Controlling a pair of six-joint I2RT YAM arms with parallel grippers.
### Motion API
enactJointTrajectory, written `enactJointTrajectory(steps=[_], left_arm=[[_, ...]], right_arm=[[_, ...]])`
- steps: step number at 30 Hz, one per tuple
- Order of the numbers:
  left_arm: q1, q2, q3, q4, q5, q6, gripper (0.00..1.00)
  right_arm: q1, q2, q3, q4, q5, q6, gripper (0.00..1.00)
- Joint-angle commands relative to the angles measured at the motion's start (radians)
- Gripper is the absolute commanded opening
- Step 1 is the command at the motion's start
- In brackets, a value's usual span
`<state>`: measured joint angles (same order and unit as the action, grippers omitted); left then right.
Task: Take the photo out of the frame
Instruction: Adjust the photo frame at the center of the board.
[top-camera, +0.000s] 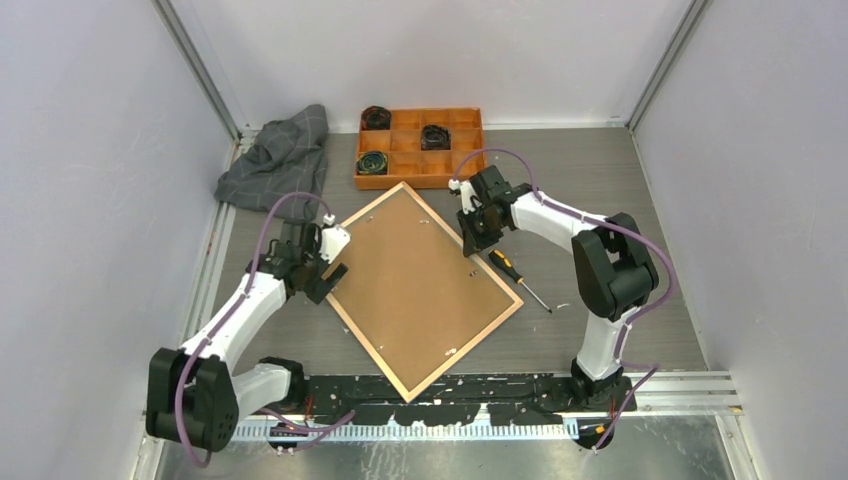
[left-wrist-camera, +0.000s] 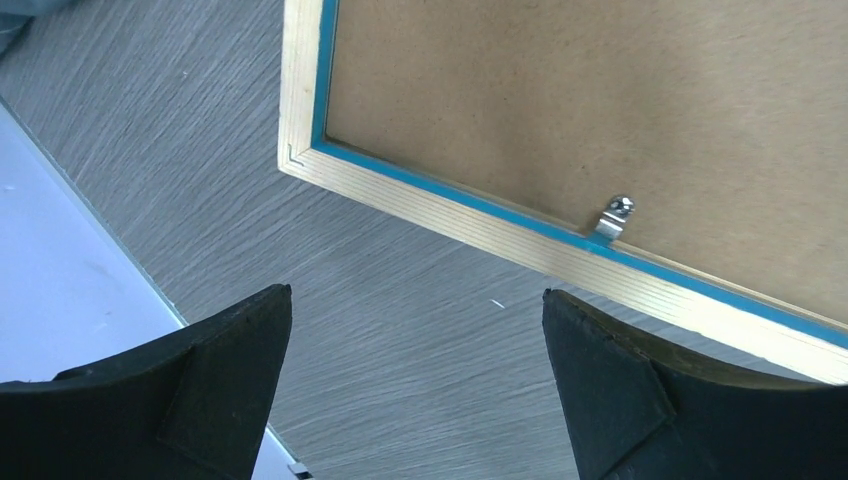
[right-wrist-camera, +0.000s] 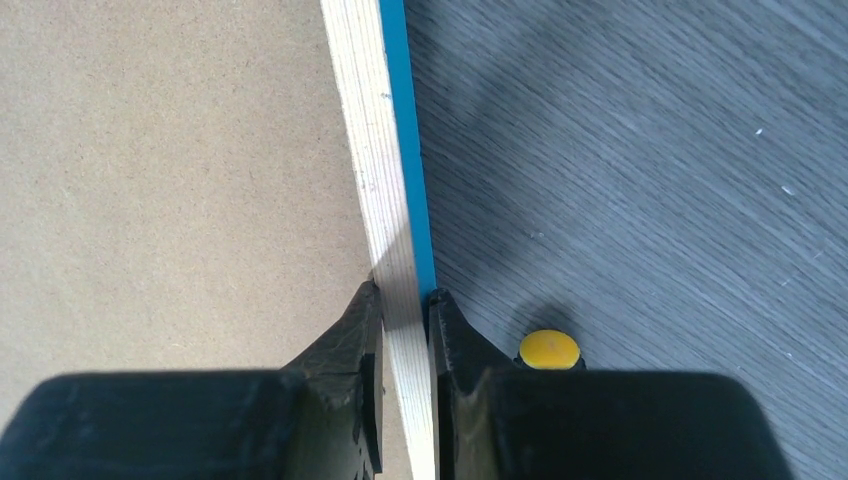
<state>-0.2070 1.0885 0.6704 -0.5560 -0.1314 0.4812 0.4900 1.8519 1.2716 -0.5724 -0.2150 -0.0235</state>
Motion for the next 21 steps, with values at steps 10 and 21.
enactJointTrajectory(steps=[10, 21], left_arm=[[0.006, -0.022, -0.049, 0.051, 0.012, 0.099, 0.97], [0.006, -0.026, -0.067, 0.082, -0.003, 0.065, 0.97]], right_arm=[[-0.001, -0.106, 0.074, -0.398, -0.136, -0.002, 0.01], [-0.002, -0.135, 0.254, -0.459, -0.146, 0.02, 0.01]])
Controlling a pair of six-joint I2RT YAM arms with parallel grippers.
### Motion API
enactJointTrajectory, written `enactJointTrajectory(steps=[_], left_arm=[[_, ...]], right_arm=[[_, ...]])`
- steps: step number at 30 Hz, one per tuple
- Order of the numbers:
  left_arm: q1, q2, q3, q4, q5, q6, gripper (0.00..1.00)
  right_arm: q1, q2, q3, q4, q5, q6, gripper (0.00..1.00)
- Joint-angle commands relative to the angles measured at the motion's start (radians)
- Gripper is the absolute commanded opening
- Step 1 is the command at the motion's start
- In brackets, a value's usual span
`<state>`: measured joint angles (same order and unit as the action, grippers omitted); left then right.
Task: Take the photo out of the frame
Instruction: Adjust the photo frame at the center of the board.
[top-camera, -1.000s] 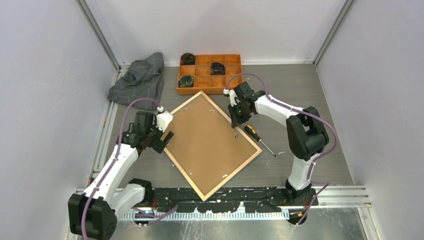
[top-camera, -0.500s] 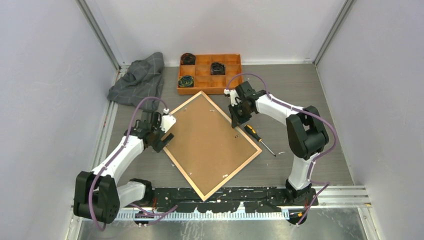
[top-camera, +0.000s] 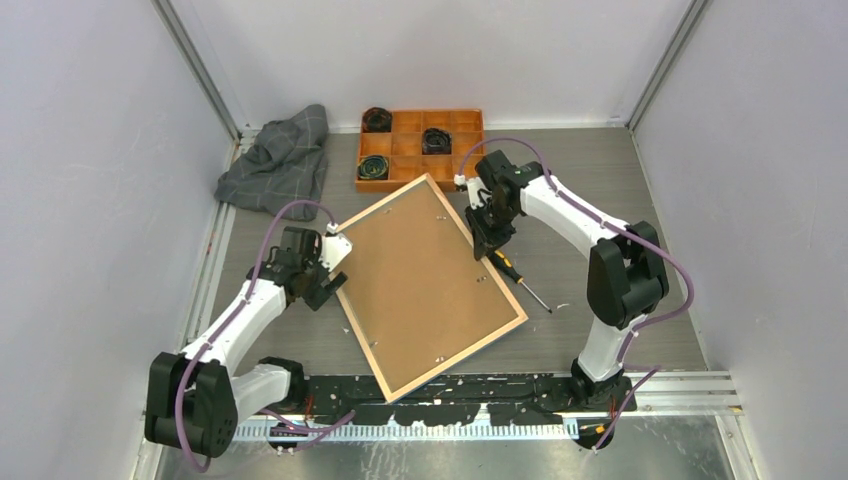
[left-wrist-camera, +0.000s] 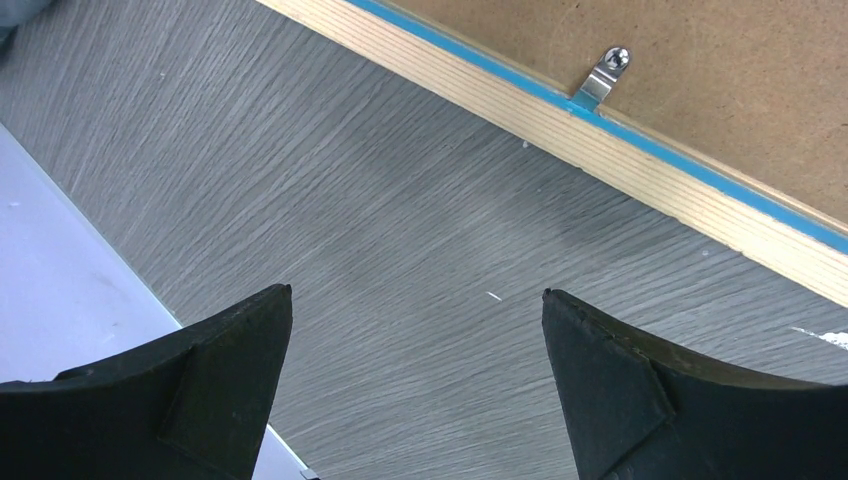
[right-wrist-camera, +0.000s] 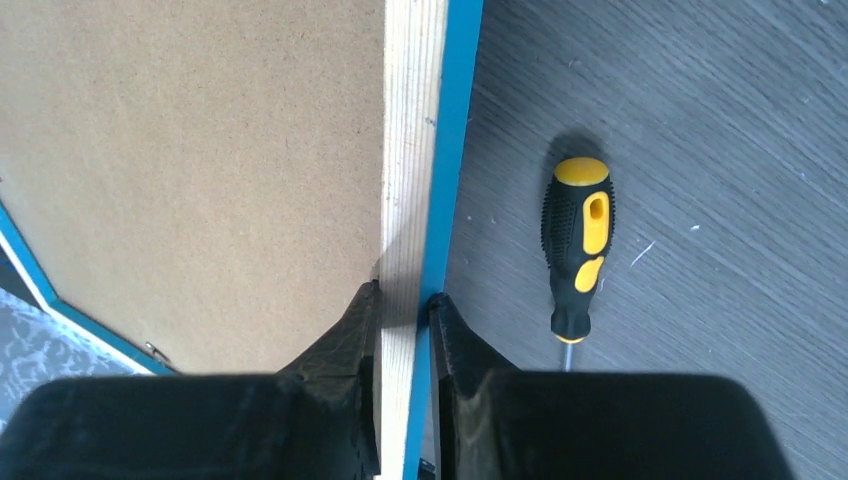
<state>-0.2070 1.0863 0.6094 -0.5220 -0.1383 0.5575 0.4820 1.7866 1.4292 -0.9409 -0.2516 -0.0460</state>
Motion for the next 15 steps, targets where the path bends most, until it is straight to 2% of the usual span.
enactJointTrajectory(steps=[1, 10, 15], left_arm=[[0.006, -0.031, -0.008, 0.046, 0.007, -0.011, 0.97], [0.006, 0.006, -0.029, 0.098, -0.045, -0.023, 0.97], [0.006, 0.056, -0.03, 0.146, -0.069, -0.038, 0.97]], right_arm=[[0.008, -0.07, 0.1, -0.091, -0.109, 0.044, 0.01], [0.005, -0.07, -0.103, -0.033, -0.089, 0.022, 0.01], [-0.01, -0.071, -0.157, -0.02, -0.101, 0.011, 0.01]])
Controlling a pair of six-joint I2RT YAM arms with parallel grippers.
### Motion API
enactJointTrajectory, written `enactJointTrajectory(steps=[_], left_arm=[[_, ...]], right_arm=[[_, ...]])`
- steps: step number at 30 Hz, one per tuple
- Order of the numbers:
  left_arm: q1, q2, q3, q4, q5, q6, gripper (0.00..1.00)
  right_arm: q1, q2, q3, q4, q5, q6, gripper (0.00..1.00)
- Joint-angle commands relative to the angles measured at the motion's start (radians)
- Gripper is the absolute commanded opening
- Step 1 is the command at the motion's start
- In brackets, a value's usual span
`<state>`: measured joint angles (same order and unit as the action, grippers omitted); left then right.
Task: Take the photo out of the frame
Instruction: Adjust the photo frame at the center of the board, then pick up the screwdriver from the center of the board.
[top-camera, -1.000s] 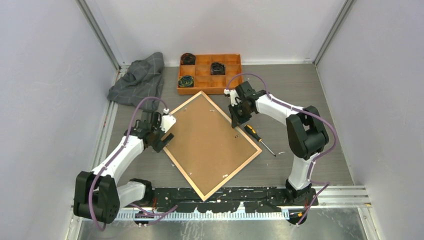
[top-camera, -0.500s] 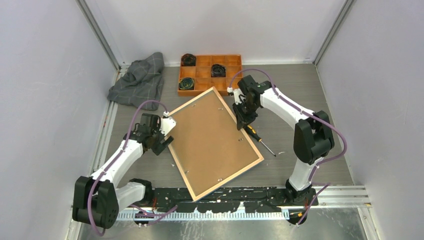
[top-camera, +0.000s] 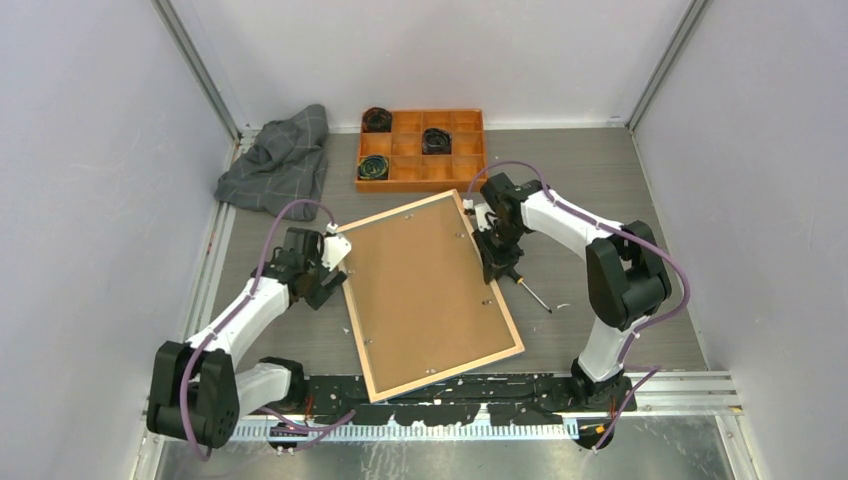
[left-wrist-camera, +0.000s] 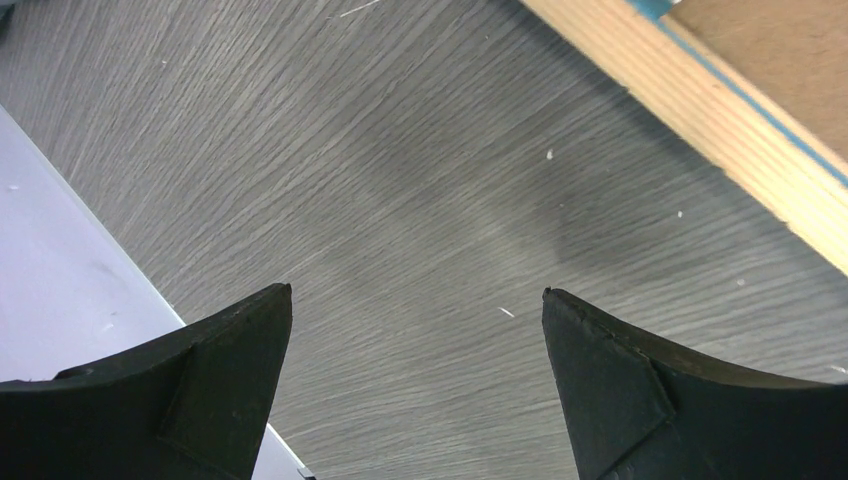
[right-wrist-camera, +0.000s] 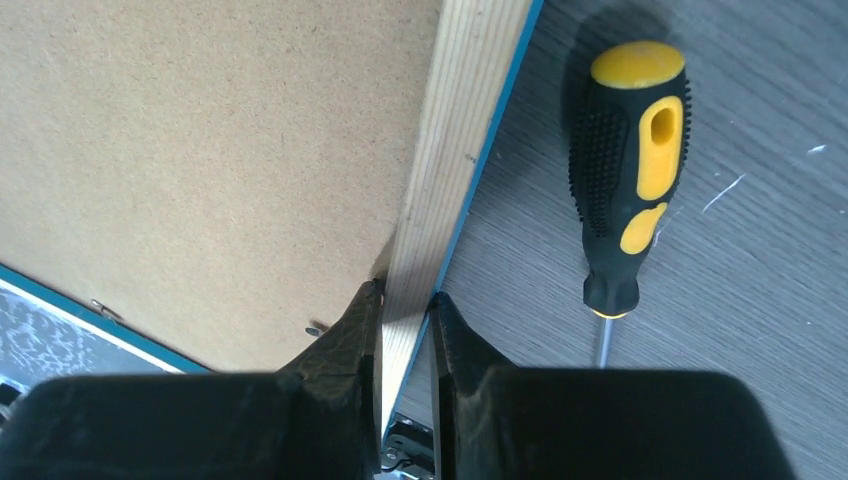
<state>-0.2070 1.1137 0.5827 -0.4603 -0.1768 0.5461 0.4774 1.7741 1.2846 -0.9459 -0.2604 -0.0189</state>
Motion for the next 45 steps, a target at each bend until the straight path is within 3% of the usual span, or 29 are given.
enactJointTrajectory(steps=[1, 6, 16, 21, 27, 38, 43, 45], left_arm=[[0.005, 0.037, -0.001, 0.095, -0.032, -0.029, 0.97], [0.004, 0.095, 0.032, 0.138, -0.038, -0.04, 0.97], [-0.032, 0.325, 0.201, 0.141, -0.057, -0.077, 0.97], [-0.053, 0.431, 0.296, 0.13, -0.079, -0.108, 0.96], [-0.074, 0.562, 0.431, 0.101, -0.082, -0.136, 0.96], [-0.108, 0.763, 0.696, -0.005, -0.014, -0.178, 0.96], [-0.106, 0.725, 0.695, -0.026, -0.035, -0.176, 0.96], [-0.105, 0.679, 0.668, -0.033, -0.041, -0.169, 0.97]], right_arm=[[-0.007, -0.059, -0.021, -0.013, -0.093, -0.017, 0.01], [-0.007, -0.045, -0.076, 0.011, -0.151, -0.03, 0.01], [-0.006, -0.152, -0.07, 0.035, -0.054, -0.101, 0.44], [-0.045, -0.239, -0.077, 0.087, 0.071, -0.127, 0.56], [-0.099, -0.184, -0.142, 0.154, 0.196, -0.16, 0.57], [-0.104, -0.033, -0.149, 0.223, 0.252, -0.161, 0.57], [-0.129, 0.016, -0.148, 0.237, 0.257, -0.141, 0.54], [-0.148, 0.023, -0.147, 0.241, 0.257, -0.129, 0.49]])
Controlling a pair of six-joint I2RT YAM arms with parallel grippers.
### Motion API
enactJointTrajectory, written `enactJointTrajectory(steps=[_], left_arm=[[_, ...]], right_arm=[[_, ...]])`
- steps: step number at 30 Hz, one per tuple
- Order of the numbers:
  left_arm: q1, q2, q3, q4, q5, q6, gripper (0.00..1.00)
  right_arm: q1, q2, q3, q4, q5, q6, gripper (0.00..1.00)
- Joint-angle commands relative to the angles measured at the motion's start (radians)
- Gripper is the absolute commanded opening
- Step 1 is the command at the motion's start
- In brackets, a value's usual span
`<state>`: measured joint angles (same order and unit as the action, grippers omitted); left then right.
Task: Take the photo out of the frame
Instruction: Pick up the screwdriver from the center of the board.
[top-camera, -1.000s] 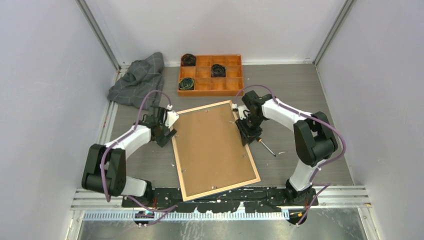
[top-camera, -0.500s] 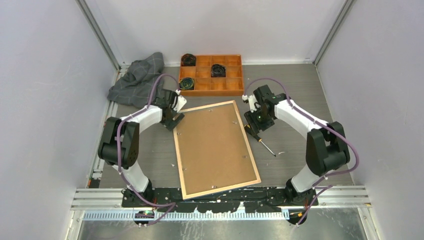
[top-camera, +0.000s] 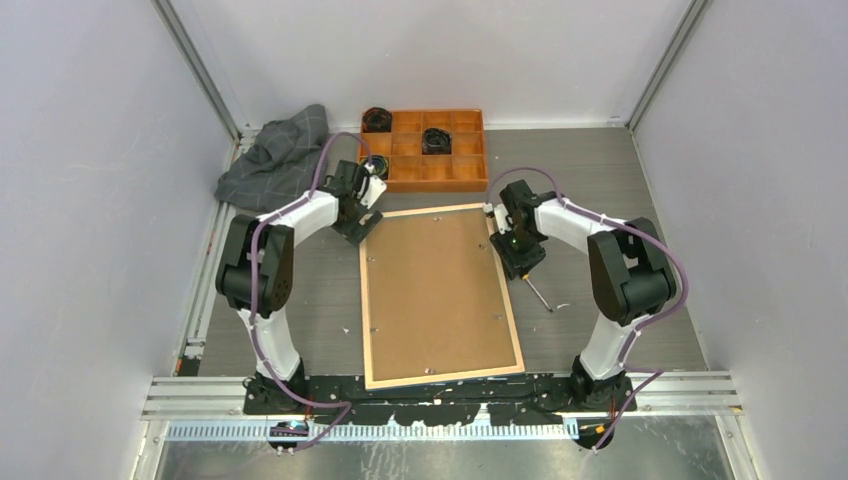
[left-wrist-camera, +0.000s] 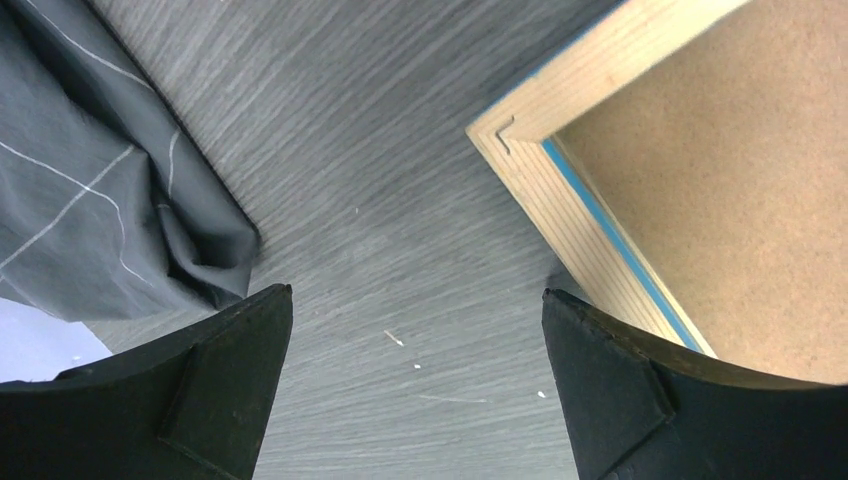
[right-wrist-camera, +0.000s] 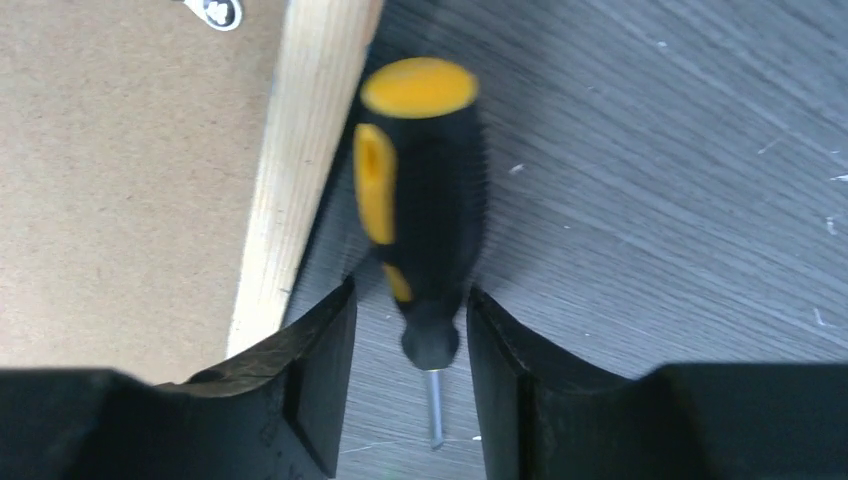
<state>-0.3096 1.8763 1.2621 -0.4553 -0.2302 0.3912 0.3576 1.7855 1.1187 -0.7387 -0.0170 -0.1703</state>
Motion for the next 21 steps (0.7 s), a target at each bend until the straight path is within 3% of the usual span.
enactJointTrajectory(steps=[1, 5, 7, 10, 13, 19, 21], left_arm=[[-0.001, -0.113, -0.026, -0.044, 0.011, -0.01, 0.97], [0.015, -0.261, -0.072, -0.095, 0.034, 0.002, 0.97], [0.025, -0.352, -0.081, -0.131, 0.065, 0.01, 0.98], [0.027, -0.514, -0.059, -0.208, 0.142, 0.028, 0.99], [0.021, -0.628, 0.016, -0.302, 0.306, 0.023, 1.0], [-0.076, -0.672, 0.221, -0.401, 0.572, -0.038, 1.0], [-0.112, -0.641, 0.283, -0.404, 0.664, -0.072, 1.0]], right_arm=[[-0.038, 0.012, 0.019, 0.036, 0.014, 0.029, 0.44], [-0.063, -0.005, 0.019, 0.032, 0.004, 0.038, 0.12], [-0.079, -0.056, 0.023, 0.036, 0.002, 0.055, 0.02], [-0.113, -0.178, 0.038, 0.042, -0.018, 0.086, 0.01], [-0.159, -0.335, 0.072, 0.057, -0.116, 0.149, 0.01], [-0.2, -0.52, 0.205, 0.194, -0.529, 0.387, 0.01], [-0.2, -0.535, 0.208, 0.369, -0.683, 0.543, 0.01]])
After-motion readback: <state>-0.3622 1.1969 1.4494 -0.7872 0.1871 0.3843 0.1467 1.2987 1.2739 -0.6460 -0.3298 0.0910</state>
